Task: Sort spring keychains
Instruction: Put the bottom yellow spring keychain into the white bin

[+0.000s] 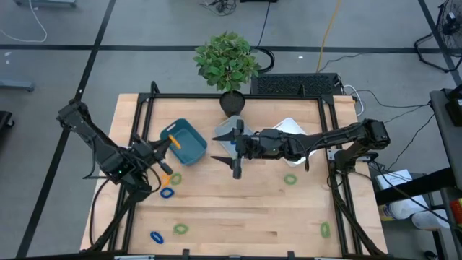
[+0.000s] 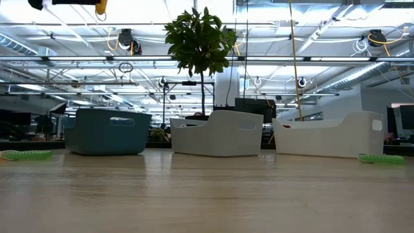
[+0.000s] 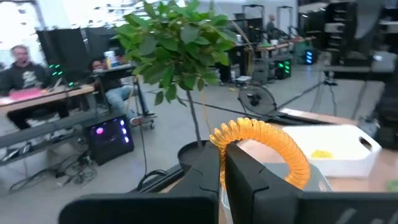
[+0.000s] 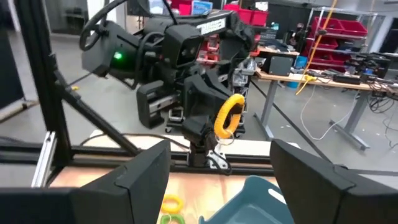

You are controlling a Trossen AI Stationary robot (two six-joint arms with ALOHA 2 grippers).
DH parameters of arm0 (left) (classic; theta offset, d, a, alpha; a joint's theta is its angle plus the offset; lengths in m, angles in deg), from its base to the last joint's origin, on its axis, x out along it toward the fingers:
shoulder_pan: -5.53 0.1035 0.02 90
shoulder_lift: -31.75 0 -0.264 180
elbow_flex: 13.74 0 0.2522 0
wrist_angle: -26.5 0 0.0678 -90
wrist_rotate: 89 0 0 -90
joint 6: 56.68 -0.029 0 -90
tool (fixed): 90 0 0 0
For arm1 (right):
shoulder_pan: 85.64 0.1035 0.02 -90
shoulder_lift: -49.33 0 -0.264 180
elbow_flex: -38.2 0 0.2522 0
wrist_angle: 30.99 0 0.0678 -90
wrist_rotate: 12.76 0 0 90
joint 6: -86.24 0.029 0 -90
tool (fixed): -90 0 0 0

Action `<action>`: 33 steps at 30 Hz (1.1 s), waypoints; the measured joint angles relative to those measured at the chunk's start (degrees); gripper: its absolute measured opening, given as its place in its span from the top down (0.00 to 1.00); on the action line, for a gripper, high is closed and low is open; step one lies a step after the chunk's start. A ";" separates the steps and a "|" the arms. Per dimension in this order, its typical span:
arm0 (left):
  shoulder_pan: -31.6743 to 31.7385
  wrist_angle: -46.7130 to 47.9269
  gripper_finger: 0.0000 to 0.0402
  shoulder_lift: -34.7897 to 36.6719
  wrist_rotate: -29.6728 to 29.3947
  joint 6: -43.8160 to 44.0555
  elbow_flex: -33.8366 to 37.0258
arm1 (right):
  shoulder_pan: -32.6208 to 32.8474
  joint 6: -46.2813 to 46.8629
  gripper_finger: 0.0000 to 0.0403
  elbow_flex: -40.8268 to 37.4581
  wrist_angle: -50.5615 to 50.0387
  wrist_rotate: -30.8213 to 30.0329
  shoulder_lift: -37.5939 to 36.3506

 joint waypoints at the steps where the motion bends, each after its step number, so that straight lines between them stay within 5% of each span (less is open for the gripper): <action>1: 0.63 -0.92 0.99 -0.09 -0.14 -0.72 0.00 | -0.08 0.30 0.35 0.00 0.37 -0.03 0.00; 8: 4.93 -14.38 0.99 -0.48 3.02 -18.65 0.00 | -0.07 -1.59 0.35 0.00 0.08 0.13 0.00; 13: 8.69 -36.88 0.99 -0.50 19.73 -48.90 0.00 | 0.03 -4.69 0.35 0.00 -1.64 0.19 0.02; 17: 12.35 -50.10 0.99 -0.48 31.04 -62.70 0.00 | 0.84 -5.05 0.35 0.00 -2.87 0.15 0.02; 25: 21.32 -54.23 0.99 -0.50 45.76 -65.51 0.00 | 1.57 -2.33 0.35 -0.02 -2.96 0.15 -0.64; 33: 26.25 -62.60 0.99 -3.96 52.73 -65.79 -0.11 | 1.25 -3.15 0.35 -0.02 -3.05 0.32 -0.10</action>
